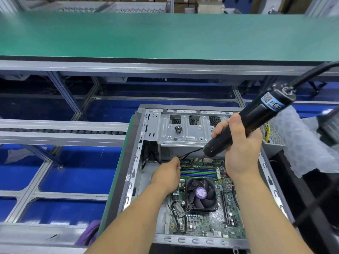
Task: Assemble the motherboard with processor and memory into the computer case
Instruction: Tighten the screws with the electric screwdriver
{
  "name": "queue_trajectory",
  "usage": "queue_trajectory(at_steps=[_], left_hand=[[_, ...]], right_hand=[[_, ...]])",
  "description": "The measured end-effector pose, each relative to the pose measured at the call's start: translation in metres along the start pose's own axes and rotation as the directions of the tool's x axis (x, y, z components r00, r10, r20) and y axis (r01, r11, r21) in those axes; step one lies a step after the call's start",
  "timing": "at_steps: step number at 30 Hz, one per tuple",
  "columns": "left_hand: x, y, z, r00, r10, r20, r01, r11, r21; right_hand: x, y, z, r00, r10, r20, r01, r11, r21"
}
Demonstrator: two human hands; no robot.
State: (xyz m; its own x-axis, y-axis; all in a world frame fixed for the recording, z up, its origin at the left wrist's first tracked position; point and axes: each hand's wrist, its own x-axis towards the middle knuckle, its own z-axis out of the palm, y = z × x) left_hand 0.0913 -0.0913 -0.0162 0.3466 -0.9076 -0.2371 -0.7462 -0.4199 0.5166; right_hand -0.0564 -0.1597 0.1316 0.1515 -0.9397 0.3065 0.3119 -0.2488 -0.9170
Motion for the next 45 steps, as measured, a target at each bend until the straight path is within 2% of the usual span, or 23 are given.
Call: queue_trajectory(at_steps=[5,11,14,17,19,22,28,45], left_hand=[[-0.001,0.001,-0.003,1.0,0.003,0.014,-0.003,1.0,-0.024],[-0.001,-0.001,0.0,0.998,-0.054,-0.017,0.052,0.99,-0.132],[-0.002,0.0,0.001,0.974,-0.191,-0.12,0.137,0.923,-0.358],[-0.001,-0.004,-0.006,0.902,-0.381,-0.205,0.235,0.829,-0.507],[-0.003,-0.009,-0.01,0.873,-0.442,-0.208,0.309,0.83,-0.464],[-0.009,-0.009,-0.008,0.895,-0.425,-0.133,0.366,0.872,-0.325],[-0.013,0.0,-0.008,0.963,-0.265,-0.045,0.256,0.956,-0.141],[-0.016,0.002,-0.01,0.982,-0.177,-0.071,0.169,0.98,-0.104]], right_hand=[[0.001,-0.002,0.004,1.0,-0.005,0.019,0.005,1.0,-0.001],[0.002,-0.001,0.009,0.999,-0.009,0.03,0.009,1.0,0.002],[0.003,-0.002,0.009,1.0,-0.003,0.03,0.003,1.0,-0.005],[0.003,-0.002,0.009,1.0,-0.007,0.024,0.007,1.0,0.0],[0.003,-0.002,0.01,1.0,-0.005,0.018,0.005,1.0,0.013],[0.0,0.0,0.014,1.0,0.011,0.023,-0.012,1.0,0.028],[-0.008,0.001,0.027,0.997,0.005,0.072,-0.009,0.999,0.043],[-0.017,0.001,0.026,0.99,-0.004,0.141,0.005,1.0,-0.001]])
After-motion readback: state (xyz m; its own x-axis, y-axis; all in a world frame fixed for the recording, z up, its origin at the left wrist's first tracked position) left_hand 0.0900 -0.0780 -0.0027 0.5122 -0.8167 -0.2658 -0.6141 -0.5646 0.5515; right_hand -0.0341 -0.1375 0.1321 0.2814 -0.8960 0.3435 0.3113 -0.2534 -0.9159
